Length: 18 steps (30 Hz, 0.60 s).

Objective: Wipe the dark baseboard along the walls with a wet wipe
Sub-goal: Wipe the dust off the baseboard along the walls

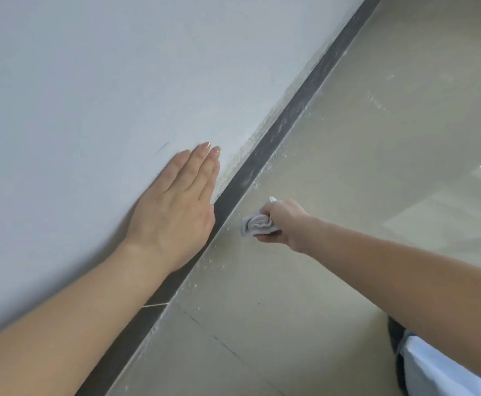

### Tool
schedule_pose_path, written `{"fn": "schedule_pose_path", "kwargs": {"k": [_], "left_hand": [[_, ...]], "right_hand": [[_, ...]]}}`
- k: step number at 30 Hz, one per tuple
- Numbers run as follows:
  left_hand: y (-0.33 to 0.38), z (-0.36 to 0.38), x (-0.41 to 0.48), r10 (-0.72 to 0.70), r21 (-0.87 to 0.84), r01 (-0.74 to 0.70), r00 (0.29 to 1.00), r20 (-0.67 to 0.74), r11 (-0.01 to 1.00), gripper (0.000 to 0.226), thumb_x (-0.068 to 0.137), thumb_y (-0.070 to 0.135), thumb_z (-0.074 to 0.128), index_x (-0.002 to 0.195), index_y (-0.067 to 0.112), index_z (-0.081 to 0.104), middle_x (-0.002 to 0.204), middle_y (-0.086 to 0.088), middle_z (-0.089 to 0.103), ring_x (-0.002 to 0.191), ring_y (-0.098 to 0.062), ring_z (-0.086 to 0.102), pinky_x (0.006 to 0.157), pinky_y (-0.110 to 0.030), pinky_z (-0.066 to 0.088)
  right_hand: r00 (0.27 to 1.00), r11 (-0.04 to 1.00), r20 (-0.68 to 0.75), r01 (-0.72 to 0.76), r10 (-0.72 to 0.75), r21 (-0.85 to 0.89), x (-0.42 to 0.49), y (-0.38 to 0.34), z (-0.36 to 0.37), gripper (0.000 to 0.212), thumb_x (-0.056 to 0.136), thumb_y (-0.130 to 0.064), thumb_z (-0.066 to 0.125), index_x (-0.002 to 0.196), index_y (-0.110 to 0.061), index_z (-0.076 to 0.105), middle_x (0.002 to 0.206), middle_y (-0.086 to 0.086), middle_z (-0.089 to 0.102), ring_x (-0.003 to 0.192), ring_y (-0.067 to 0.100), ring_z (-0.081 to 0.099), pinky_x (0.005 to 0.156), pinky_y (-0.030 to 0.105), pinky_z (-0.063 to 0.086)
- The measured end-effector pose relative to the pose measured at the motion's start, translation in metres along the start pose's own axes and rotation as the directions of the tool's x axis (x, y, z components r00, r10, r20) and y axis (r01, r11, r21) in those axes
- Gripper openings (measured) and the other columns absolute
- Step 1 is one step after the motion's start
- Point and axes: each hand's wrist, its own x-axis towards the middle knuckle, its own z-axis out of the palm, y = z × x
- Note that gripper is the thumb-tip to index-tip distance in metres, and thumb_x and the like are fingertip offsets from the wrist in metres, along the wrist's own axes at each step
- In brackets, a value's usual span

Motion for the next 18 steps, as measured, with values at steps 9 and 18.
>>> {"fn": "schedule_pose_path", "kwargs": {"k": [9,18], "left_hand": [[-0.001,-0.011,0.038,0.033,0.271,-0.049,0.997,0.063,0.961,0.062,0.097,0.027,0.020,0.150,0.001,-0.001,0.159,-0.011,-0.004,0.147,-0.024,-0.001,0.114,-0.044,-0.009],[0.000,-0.011,0.031,0.064,0.450,-0.134,0.984,0.168,0.883,0.058,0.090,0.001,-0.007,0.148,-0.002,-0.012,0.157,-0.013,-0.017,0.144,-0.026,-0.015,0.113,-0.044,-0.013]], "right_hand": [[0.948,0.986,0.278,-0.130,0.155,-0.107,0.001,0.037,0.033,0.025,0.099,-0.018,0.041,0.084,-0.006,0.057,0.074,0.010,0.062,0.057,0.021,0.062,0.067,0.031,0.058],[0.941,0.998,0.331,-0.060,0.065,-0.027,0.034,-0.016,0.039,0.009,0.096,-0.008,0.044,0.089,-0.012,0.049,0.090,0.008,0.054,0.068,0.016,0.056,0.057,0.024,0.056]]}}
